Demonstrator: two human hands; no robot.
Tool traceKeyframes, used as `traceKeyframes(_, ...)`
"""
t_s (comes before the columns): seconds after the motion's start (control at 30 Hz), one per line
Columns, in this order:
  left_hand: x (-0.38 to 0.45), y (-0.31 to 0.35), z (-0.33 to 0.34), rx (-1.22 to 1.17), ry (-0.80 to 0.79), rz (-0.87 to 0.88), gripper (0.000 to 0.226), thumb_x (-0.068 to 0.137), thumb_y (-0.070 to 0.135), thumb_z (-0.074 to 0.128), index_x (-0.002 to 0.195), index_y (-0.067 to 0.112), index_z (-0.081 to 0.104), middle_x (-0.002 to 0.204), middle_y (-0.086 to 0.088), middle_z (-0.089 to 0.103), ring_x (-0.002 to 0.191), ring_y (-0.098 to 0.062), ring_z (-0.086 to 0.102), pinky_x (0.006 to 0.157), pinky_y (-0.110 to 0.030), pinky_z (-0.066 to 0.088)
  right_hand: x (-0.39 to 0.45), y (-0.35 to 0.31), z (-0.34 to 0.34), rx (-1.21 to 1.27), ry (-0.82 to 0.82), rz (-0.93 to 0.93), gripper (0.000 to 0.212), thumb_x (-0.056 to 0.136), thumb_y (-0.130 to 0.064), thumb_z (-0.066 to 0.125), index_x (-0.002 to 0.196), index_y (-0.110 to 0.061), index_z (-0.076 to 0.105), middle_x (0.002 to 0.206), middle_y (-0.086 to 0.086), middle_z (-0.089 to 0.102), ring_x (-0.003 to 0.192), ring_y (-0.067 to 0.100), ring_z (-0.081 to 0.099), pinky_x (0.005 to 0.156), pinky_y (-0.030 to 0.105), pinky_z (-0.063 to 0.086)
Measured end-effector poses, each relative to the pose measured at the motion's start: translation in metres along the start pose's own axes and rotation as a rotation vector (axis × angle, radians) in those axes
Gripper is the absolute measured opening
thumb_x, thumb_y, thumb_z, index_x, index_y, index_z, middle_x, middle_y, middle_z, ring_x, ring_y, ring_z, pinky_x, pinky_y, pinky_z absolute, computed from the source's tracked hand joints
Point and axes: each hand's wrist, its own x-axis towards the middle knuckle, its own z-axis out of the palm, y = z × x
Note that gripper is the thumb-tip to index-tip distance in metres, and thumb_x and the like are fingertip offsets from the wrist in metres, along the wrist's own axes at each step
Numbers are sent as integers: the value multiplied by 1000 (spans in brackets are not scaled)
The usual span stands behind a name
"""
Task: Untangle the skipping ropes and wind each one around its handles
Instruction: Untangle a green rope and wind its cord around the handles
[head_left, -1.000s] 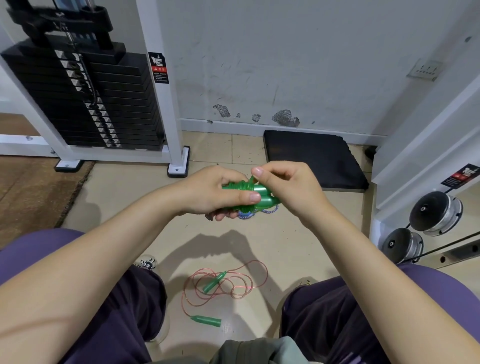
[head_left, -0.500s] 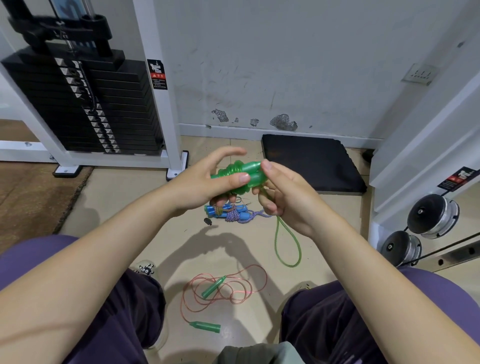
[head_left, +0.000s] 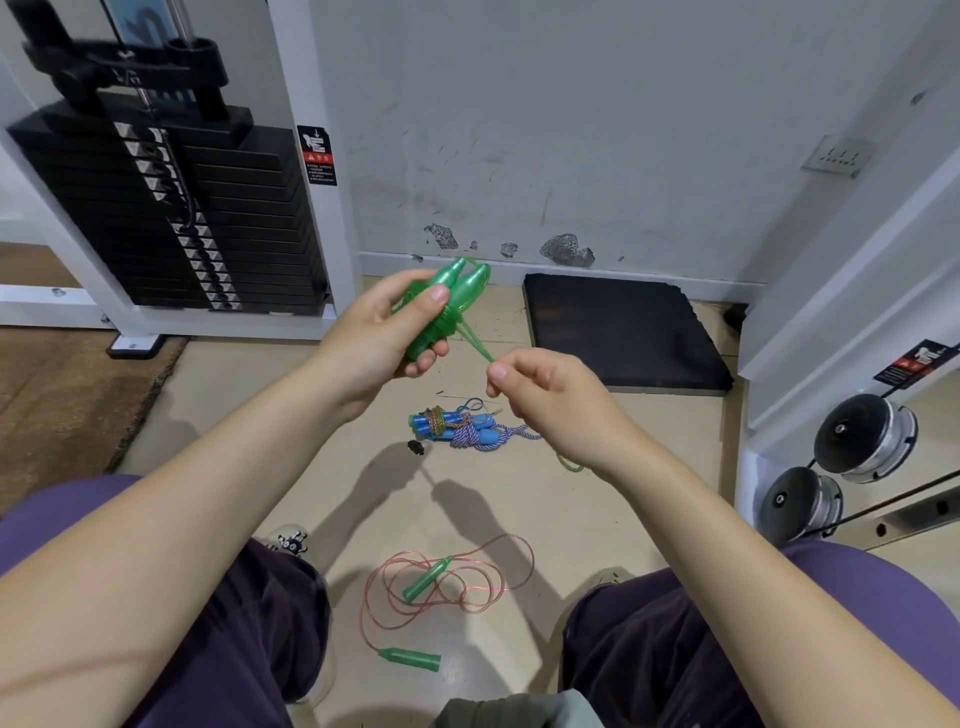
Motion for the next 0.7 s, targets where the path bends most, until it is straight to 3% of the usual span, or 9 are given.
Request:
traceKeyframes(0.07,2,-3,2,49,65,5,33,99,34,56,121,10,59,67,-10,60,48,-15,46,47,-24,37,0,-1,4,-171,38,-75,26,101,-25,51,76,-19,57,56,-10,46,52,4,41,52,17,32)
traceKeyframes(0.13,4,-6,1,150,109,3,34,98,36,57,115,6,61,64,-10,61,45,-15,45,45,-24,35,-1,2,5,-329,70,-165,24,101,-26,50,79,-20,54,63,-6,53,58,9,45,58,30,40)
traceKeyframes(0.23,3,-9,2,345,71,-3,29,96,39,59,104,11,63,60,-9,61,42,-17,43,41,-21,32,-3,7,2,-452,151,-289,24,100,-30,48,85,-16,59,64,-4,53,61,22,45,57,42,45)
traceKeyframes(0.33,-2,-12,5,484,-126,-113,24,93,43,62,101,21,65,60,-8,62,44,-18,44,42,-20,32,-2,11,-3,-463,240,-364,27,94,-35,50,85,-14,63,61,-12,44,58,18,39,53,40,43)
traceKeyframes(0.47,-10,-5,7,399,-497,-203,37,91,41,60,111,11,64,65,-14,63,44,-19,44,47,-25,39,3,15,-12,-415,223,-367,24,91,-33,55,80,-14,65,70,-7,53,67,17,49,60,41,46)
traceKeyframes(0.57,-13,3,8,373,-606,-231,47,85,39,61,117,5,59,70,-18,67,45,-21,51,47,-26,42,4,16,-15,-303,169,-331,21,91,-30,56,80,-15,65,75,-7,54,75,16,53,68,41,46)
traceKeyframes(0.7,-14,1,9,456,-657,-278,47,82,38,66,121,13,57,80,-18,72,54,-27,60,48,-28,50,4,21,-9,-304,101,-277,22,90,-36,56,77,-20,62,77,-7,55,77,18,55,69,44,48)
